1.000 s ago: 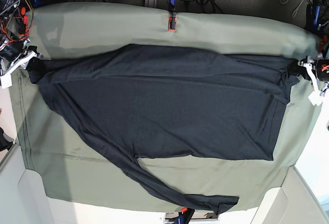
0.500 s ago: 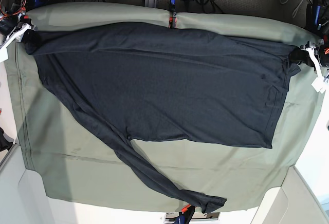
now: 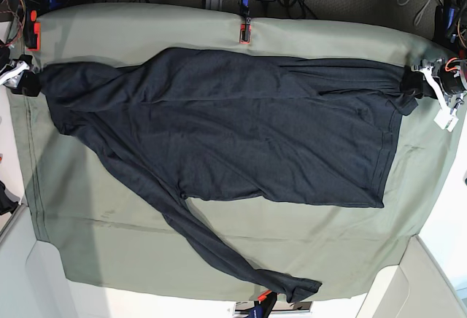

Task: Fold the T-shirt properly
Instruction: 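Pull the shirt further with both grippers, spreading it flat, then release the right gripper and reposition it along the shirt's side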

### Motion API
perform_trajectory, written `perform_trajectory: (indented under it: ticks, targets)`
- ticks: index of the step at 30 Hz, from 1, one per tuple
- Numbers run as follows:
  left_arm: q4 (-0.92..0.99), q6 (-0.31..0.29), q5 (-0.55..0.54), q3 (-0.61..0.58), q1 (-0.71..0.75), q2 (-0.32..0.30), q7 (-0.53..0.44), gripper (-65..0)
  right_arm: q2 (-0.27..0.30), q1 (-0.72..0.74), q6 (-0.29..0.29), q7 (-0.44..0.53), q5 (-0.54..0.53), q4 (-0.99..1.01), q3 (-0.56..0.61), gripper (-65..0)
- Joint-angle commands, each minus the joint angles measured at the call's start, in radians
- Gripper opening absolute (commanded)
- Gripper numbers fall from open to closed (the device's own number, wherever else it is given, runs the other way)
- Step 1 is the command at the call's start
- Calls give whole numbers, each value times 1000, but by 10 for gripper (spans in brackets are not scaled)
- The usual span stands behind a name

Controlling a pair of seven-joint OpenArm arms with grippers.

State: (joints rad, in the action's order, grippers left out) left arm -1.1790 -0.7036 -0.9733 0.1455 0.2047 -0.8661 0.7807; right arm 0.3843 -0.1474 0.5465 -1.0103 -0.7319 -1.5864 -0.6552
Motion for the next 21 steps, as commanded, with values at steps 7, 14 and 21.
perform_trajectory:
  ticks: [7,14,21]
  targets:
    - [-8,5,6,12,-8,-24,18,-422,17,2,17,-65,-122,-30,-37,-421]
    - [-9,5,5,12,-8,-23,18,-422,-4,-56,72,-161,-319,-251,10,-421]
    - [-9,5,-10,12,-8,-23,16,-422,-5,-119,73,-117,-203,-480,366,-421]
